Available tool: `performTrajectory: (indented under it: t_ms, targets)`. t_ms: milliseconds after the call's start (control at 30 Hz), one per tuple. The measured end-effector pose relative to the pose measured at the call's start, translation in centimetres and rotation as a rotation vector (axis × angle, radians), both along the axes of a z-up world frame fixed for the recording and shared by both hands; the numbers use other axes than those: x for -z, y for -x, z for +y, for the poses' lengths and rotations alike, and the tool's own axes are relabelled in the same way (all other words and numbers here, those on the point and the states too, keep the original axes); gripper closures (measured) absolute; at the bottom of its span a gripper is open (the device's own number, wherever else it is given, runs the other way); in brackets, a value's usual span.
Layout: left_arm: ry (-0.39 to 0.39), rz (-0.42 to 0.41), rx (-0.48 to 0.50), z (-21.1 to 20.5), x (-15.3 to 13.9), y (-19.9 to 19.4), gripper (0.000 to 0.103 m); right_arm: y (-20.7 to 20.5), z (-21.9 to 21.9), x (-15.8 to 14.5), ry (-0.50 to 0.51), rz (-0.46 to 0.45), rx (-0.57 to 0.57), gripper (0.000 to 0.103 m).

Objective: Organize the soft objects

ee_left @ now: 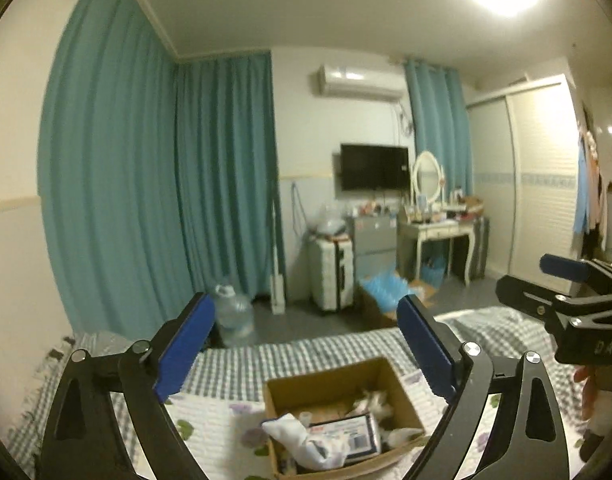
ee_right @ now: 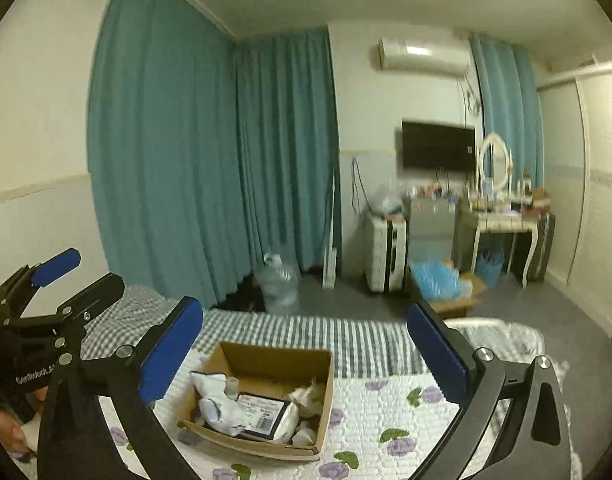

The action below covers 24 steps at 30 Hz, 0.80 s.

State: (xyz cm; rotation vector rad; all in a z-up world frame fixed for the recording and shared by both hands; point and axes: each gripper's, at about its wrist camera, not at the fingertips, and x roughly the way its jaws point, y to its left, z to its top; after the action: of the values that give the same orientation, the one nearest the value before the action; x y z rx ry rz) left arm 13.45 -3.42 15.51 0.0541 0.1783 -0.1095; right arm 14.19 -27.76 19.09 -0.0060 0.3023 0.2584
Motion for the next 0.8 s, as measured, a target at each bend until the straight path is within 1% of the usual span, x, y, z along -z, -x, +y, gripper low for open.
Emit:
performTrajectory:
  t_ms: [67, 100, 167, 267, 333, 367, 467, 500, 633, 700, 767, 800]
  targets:
    - [0.002, -0.029, -0.016, 0.3, -0.8, 2.0, 0.009, 2.7, 0.4, -0.8, 0.030, -0.072, 0.021, 0.000]
    - [0.015, -0.065, -0.027, 0.6, -1.0, 3.3, 0.009, 3.8, 0.7, -0.9, 0.040, -0.107, 0.024, 0.000]
    - [0.034, -0.105, -0.017, 1.0, -1.0, 4.8, 0.008, 6.1, 1.0, -1.0, 0.047, -0.162, 0.024, 0.000]
    - [0.050, -0.111, -0.018, 1.4, -0.2, 6.8, 0.008, 8.2, 1.1, 0.2, 0.014, -0.169, 0.004, 0.000]
    - [0.060, -0.126, -0.037, 1.6, 0.7, 7.8, 0.008, 9.2, 1.3, 2.1, -0.036, -0.173, -0.001, 0.000]
    - [0.053, -0.132, -0.036, 1.8, 1.5, 8.2, 0.007, 9.5, 1.5, 3.0, -0.043, -0.177, -0.006, 0.000]
    - [0.048, -0.137, -0.062, 2.5, 4.1, 9.3, 0.007, 8.9, 2.4, 6.2, -0.007, -0.148, -0.020, 0.000]
    - [0.051, -0.133, -0.070, 2.7, 4.9, 9.4, 0.007, 8.6, 2.7, 7.7, 0.001, -0.127, -0.022, 0.000]
    - [0.076, -0.072, -0.120, 3.5, 9.2, 9.0, 0.007, 7.7, 3.2, 12.9, -0.004, -0.047, -0.033, 0.000]
    - [0.062, -0.041, -0.139, 3.5, 10.9, 8.3, 0.007, 7.0, 3.9, 15.2, 0.024, 0.009, -0.041, 0.000]
    - [0.037, -0.001, -0.148, 3.4, 12.5, 8.1, 0.007, 6.7, 4.4, 16.6, 0.068, 0.035, -0.034, 0.000]
    - [0.029, 0.013, -0.154, 3.4, 13.3, 8.2, 0.007, 6.8, 4.4, 17.0, 0.068, 0.040, -0.034, 0.000]
